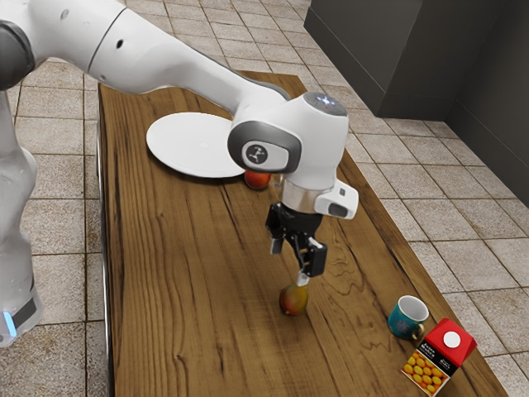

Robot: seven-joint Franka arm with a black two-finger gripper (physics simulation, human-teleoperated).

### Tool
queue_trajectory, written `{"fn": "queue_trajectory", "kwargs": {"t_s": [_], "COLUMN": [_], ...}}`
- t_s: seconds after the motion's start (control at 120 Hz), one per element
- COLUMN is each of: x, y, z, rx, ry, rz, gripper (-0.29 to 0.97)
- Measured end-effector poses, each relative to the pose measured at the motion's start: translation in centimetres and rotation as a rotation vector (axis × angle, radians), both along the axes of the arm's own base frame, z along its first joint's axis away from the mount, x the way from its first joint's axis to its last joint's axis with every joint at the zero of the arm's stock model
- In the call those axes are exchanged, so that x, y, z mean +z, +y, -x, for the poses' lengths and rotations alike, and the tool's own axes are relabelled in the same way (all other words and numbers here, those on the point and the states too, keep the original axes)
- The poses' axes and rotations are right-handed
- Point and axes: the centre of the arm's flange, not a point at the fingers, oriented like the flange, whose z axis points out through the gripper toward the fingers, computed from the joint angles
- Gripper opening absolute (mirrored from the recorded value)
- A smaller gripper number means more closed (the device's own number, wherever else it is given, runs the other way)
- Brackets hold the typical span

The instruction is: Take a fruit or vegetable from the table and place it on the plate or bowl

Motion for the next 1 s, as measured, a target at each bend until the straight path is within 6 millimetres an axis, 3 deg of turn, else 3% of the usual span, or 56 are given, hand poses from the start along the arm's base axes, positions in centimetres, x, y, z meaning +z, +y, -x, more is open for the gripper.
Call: {"fn": "queue_trajectory", "kwargs": {"t_s": [0.492,1.0], "x": [-2.9,-4.6], "y": [-1.0,-1.4], "z": [-1.5,-2.1], "rx": [0.030,0.043], "ry": [0.014,0.015], "rz": [0.009,0.013], "gripper": [0.68,0.68]}}
